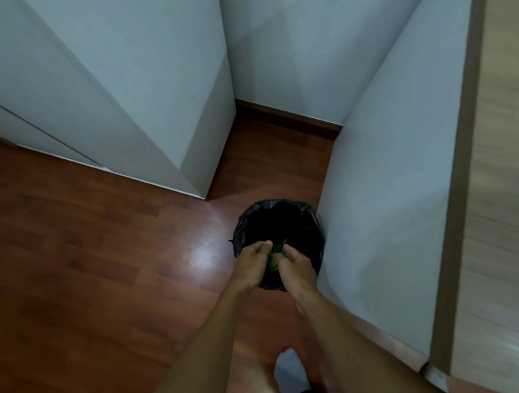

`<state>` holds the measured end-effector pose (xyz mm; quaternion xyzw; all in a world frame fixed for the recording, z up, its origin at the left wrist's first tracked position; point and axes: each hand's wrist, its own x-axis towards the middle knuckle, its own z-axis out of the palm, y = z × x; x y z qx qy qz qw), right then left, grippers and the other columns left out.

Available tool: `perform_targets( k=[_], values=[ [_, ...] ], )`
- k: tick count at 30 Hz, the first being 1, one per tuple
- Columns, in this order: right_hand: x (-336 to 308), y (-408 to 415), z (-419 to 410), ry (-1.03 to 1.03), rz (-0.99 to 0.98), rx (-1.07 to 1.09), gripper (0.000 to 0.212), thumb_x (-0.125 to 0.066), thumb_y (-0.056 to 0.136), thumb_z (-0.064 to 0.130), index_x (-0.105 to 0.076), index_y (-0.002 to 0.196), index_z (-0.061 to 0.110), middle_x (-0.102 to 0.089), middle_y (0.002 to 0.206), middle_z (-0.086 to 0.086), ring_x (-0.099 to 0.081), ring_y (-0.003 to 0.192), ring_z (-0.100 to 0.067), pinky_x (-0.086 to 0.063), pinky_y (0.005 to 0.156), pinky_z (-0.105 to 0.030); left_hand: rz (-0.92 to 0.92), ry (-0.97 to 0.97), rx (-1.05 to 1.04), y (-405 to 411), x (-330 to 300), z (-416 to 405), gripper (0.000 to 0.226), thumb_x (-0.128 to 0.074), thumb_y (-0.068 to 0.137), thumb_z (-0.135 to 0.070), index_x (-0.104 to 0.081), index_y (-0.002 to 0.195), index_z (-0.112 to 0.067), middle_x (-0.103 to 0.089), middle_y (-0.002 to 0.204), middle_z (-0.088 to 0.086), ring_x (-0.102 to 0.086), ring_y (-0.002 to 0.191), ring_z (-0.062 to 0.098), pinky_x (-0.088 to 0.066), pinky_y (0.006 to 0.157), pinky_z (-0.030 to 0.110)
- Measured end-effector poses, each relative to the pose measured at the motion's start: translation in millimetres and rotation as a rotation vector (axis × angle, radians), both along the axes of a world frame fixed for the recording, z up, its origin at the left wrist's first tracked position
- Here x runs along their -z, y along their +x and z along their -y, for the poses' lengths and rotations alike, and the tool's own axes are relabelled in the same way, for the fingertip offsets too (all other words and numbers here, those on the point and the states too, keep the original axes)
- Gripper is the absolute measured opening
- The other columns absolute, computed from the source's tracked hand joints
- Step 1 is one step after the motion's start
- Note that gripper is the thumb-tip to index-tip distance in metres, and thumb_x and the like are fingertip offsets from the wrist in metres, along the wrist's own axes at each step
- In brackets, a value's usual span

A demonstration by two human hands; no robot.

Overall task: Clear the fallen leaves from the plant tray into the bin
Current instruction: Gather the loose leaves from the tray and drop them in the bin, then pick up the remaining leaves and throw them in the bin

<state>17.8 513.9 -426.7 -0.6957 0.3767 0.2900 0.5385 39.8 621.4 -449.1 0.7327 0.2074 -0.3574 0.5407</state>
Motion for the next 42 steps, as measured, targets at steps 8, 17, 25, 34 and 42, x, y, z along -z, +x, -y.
perform_targets(
  k=[8,17,25,34,42],
  values=[
    [-104,1,-18,0.055,0.061,0.010,0.051,-0.050,0.097,0.036,-0.046,0.145,0.020,-0.048,0.150,-0.005,-0.045,0.136,-0.025,-0.037,0.113,-0.038,0.090,0.024,-0.050,-3,-111,-17,0.037,-0.046,0.096,-0.044,-0.070,0.108,-0.019,-0.068,0.118,0.006,-0.062,0.113,0.020,-0.050,0.100,0.039],
    [-253,3,7,0.101,0.235,-0.288,0.050,-0.056,0.095,0.041,-0.053,0.140,0.020,-0.056,0.142,-0.003,-0.052,0.130,-0.021,-0.041,0.105,-0.028,0.204,0.042,-0.025,-20,-254,-9,0.031,-0.040,0.100,-0.043,-0.069,0.095,-0.035,-0.071,0.106,0.002,-0.065,0.106,0.021,-0.053,0.092,0.040],
    [-362,-1,107,-0.030,0.393,-0.374,0.046,-0.060,0.091,0.030,-0.056,0.136,0.022,-0.059,0.138,-0.006,-0.056,0.126,-0.019,-0.043,0.099,-0.026,0.441,0.163,0.167,-3,-371,38,0.031,-0.048,0.097,-0.046,-0.067,0.106,-0.025,-0.070,0.106,0.002,-0.064,0.105,0.020,-0.050,0.093,0.037],
    [-452,-24,260,-0.185,0.484,-0.308,0.041,-0.058,0.090,0.021,-0.062,0.131,0.016,-0.065,0.130,-0.007,-0.058,0.121,-0.019,-0.042,0.104,-0.028,0.602,0.182,0.431,4,-460,167,0.031,-0.049,0.097,-0.041,-0.067,0.092,-0.016,-0.070,0.096,0.004,-0.063,0.097,0.019,-0.046,0.082,0.033],
    [-459,-101,415,-0.238,0.494,-0.173,0.037,-0.056,0.091,0.023,-0.065,0.126,0.024,-0.067,0.120,0.000,-0.061,0.112,-0.016,-0.045,0.091,-0.024,0.651,0.148,0.514,-34,-469,336,0.026,-0.054,0.096,-0.028,-0.071,0.095,-0.009,-0.072,0.098,0.008,-0.066,0.095,0.021,-0.050,0.089,0.040]
  ],
)
